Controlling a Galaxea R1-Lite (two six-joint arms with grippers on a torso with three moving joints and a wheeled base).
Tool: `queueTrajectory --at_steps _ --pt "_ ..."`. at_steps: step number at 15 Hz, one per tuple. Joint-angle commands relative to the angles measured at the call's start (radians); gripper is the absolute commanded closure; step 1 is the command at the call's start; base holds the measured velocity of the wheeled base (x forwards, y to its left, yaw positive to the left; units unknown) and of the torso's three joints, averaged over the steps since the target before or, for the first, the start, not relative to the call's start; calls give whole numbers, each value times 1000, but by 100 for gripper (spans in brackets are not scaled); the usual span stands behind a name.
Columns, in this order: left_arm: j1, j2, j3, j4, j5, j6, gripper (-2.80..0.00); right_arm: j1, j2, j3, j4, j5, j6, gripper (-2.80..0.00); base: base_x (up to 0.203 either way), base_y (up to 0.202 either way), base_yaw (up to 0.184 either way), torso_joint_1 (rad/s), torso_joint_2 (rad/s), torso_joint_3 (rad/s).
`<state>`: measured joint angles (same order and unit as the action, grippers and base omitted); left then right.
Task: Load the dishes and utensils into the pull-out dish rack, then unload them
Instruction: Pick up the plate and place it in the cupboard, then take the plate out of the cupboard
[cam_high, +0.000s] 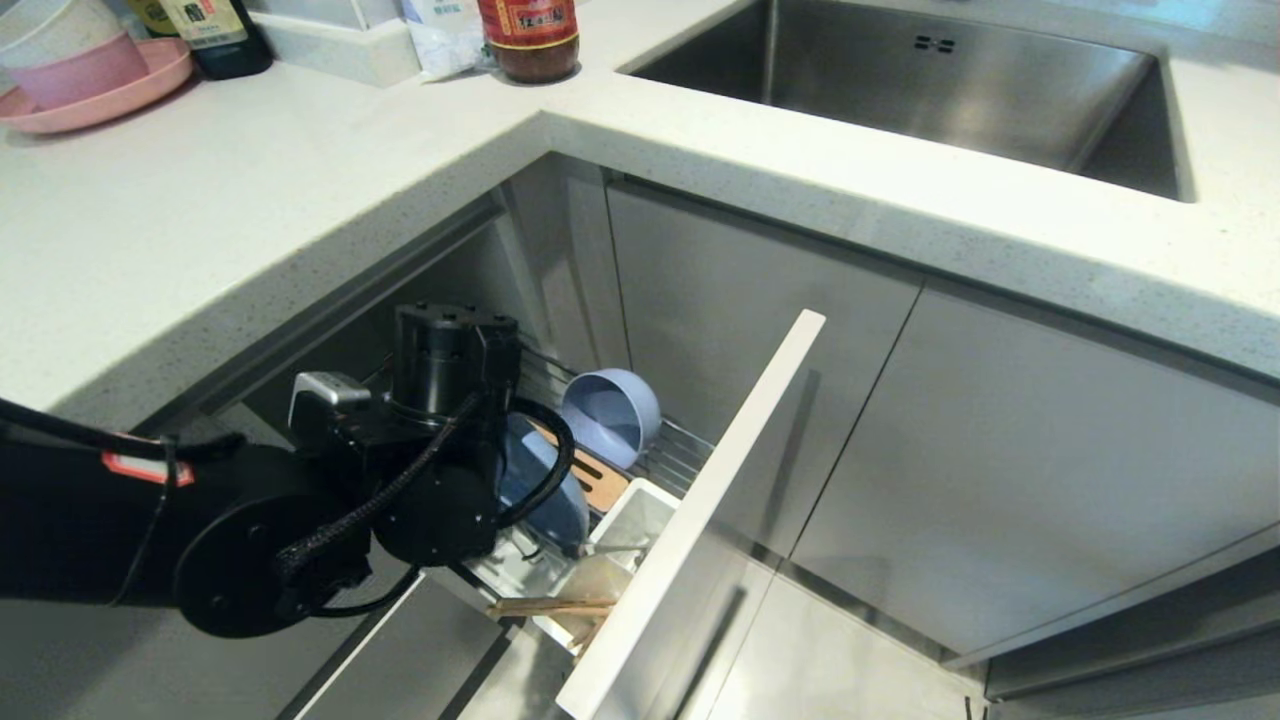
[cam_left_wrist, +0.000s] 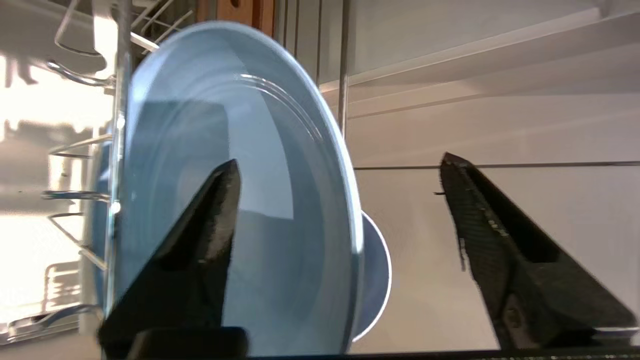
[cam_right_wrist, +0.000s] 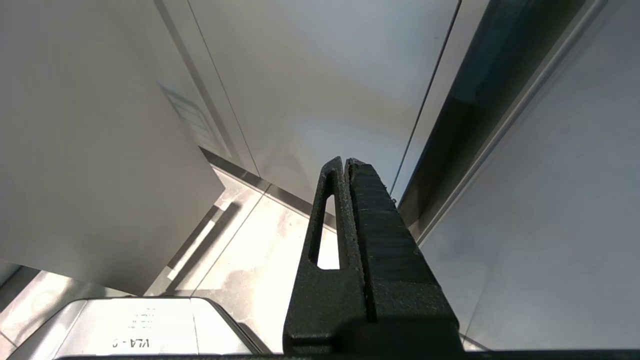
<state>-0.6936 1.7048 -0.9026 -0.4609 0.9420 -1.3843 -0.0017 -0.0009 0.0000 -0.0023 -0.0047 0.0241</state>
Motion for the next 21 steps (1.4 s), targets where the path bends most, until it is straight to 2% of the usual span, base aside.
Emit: queueTrajectory --at_steps 1,5,6,9,11,14,17,18,21 --pt "-15 -62 -10 63 3 -10 -280 0 -2 2 0 0 0 0 0 0 0 11 25 2" --pt "-33 -141 -24 157 2 -5 -280 0 -2 2 -1 0 0 0 0 0 0 0 0 0" --pt "-38 -162 -28 191 3 -3 0 0 -2 2 -1 0 0 0 0 0 0 0 0 0" --pt "-61 -228 -47 295 2 6 0 0 -2 2 0 0 0 0 0 0 0 0 0 0" --pt "-74 -267 -52 313 3 58 0 0 -4 2 -1 0 0 0 0 0 0 0 0 0" --pt "-82 -338 -55 309 2 182 0 0 -3 2 -1 0 0 0 0 0 0 0 0 0" --pt "-82 -439 -50 309 -9 335 0 0 -2 2 -1 0 0 0 0 0 0 0 0 0" --pt "-78 -473 -47 312 -32 382 0 0 -4 2 0 0 0 0 0 0 0 0 0 0" --pt "-16 -618 -41 312 -151 588 0 0 -2 2 0 0 -1 0 0 0 0 0 0 0"
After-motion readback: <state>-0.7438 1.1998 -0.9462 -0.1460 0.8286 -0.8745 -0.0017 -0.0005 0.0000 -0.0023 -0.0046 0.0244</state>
